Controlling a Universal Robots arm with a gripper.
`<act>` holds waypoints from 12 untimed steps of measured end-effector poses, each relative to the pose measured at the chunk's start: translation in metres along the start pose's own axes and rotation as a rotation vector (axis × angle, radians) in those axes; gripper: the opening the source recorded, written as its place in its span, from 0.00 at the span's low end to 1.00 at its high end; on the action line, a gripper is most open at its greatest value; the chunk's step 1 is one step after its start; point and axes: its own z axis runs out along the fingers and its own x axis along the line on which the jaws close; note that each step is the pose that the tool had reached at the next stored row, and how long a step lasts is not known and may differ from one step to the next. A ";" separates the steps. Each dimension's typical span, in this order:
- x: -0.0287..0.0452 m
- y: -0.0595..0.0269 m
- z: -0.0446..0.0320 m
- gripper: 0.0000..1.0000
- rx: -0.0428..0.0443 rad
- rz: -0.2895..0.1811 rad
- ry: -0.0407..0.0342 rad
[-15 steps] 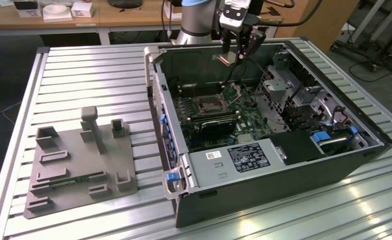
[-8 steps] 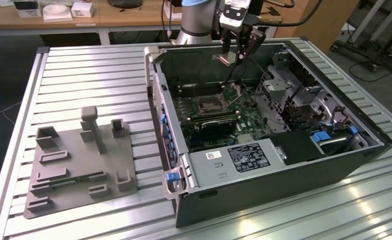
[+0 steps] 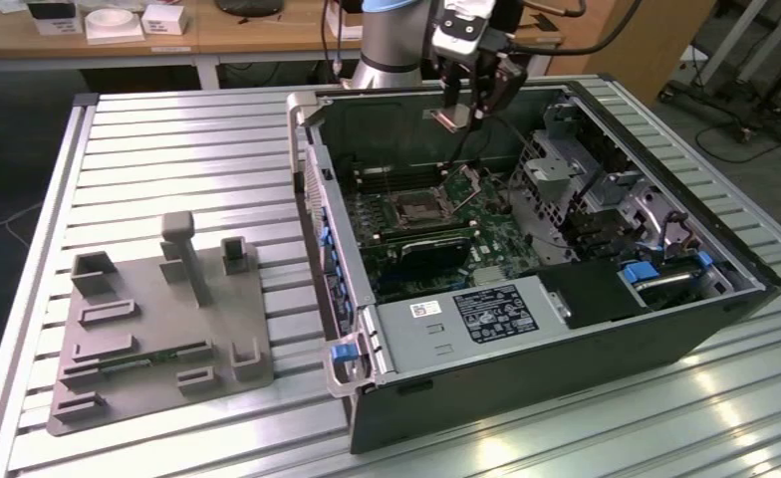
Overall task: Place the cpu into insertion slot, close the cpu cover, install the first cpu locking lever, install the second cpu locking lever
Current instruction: 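Place the cpu into insertion slot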
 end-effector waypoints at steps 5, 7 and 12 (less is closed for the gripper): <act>0.0005 -0.0019 0.0012 0.54 0.0016 0.028 -0.0019; 0.0005 -0.0023 0.0015 0.54 0.0038 0.030 -0.0016; 0.0006 -0.0024 0.0019 0.54 0.0044 0.030 -0.0013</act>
